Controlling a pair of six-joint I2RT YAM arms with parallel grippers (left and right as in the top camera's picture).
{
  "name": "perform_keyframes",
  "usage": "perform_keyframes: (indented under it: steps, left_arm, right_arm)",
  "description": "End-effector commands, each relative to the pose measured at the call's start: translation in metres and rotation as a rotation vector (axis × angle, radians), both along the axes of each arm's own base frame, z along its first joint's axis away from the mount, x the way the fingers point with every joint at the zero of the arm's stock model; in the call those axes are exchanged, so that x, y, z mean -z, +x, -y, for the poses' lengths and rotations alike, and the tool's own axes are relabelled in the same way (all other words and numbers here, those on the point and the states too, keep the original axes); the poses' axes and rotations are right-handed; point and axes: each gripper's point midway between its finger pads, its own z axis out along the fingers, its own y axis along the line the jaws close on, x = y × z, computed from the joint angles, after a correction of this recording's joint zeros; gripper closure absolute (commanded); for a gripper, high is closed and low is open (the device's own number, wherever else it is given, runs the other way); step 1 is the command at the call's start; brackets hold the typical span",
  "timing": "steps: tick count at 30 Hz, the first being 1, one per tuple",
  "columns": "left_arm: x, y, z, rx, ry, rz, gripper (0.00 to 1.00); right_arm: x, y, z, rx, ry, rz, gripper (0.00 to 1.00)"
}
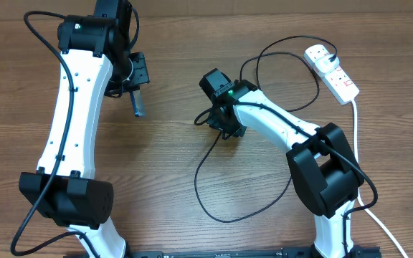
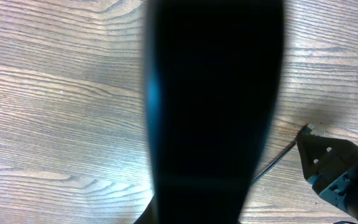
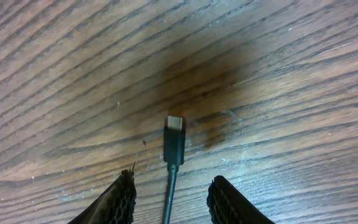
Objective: Plug charger to phone and switch on socket
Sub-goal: 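Lower the right gripper onto the black cable's USB-C plug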
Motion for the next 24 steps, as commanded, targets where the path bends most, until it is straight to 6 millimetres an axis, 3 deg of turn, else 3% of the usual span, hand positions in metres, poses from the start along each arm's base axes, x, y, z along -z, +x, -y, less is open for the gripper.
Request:
perform_keyframes:
  steps: [1,11,15,24]
  left_arm:
    - [-0.003,0.001,-0.002,-0.026,-0.001,0.013,0.96]
    - [-0.003,0.001,-0.002,-0.026,-0.001,0.014,0.96]
    - [-0.003,0.001,-0.002,-0.026,-0.001,0.014,0.96]
    - [-0.003,0.001,-0.002,-0.025,-0.001,0.013,0.96]
  right_arm:
    - [0.006,0.001,0.003,0.016,-0.026,0.002,0.62]
    - [0.032,-0.006,0.005,0.013,-0.051,-0.055,0.65]
    - [0.035,-0.007,0.004,0.012,-0.047,-0.062,0.75]
    - [0.035,-0.011,0.0,0.008,-0.026,-0.087,0.75]
